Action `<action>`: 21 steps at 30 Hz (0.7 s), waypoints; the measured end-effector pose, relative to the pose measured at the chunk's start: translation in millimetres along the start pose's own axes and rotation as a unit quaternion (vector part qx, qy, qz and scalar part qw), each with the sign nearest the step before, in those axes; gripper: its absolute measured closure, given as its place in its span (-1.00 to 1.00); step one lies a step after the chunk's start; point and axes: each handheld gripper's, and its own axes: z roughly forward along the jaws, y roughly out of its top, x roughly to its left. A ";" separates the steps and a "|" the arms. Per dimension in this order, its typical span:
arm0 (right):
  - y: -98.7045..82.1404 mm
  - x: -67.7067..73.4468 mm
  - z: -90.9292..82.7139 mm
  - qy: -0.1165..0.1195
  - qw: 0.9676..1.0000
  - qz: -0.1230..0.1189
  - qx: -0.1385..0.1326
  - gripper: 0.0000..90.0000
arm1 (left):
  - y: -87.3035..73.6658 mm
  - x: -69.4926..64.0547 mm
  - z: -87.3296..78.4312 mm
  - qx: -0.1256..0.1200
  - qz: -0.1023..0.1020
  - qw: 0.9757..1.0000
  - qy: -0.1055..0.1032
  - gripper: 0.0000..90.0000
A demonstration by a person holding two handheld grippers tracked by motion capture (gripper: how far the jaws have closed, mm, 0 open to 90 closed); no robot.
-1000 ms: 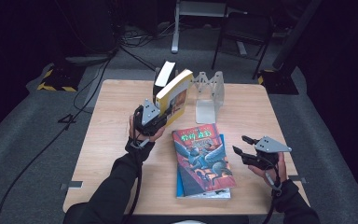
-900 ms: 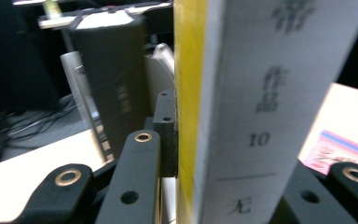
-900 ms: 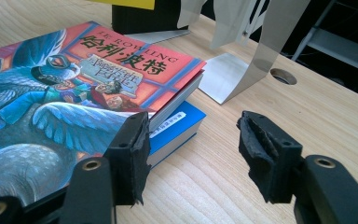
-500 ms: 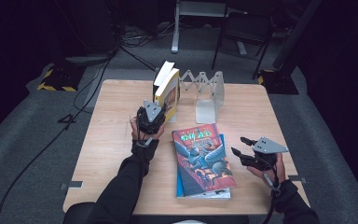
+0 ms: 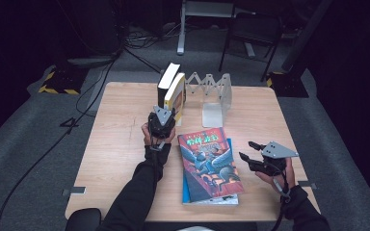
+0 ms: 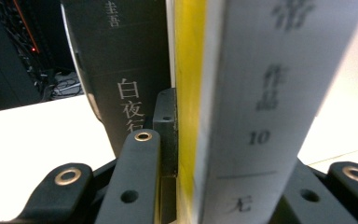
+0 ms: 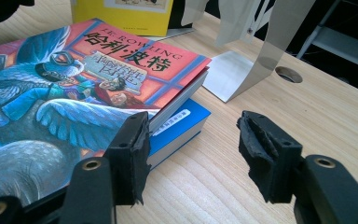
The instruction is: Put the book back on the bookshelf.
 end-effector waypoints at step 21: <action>-7.2 2.0 -0.3 0.012 1.000 -0.003 0.021 -0.07 | -20.5 0.8 -15.6 0.008 -0.040 0.999 -0.008 0.31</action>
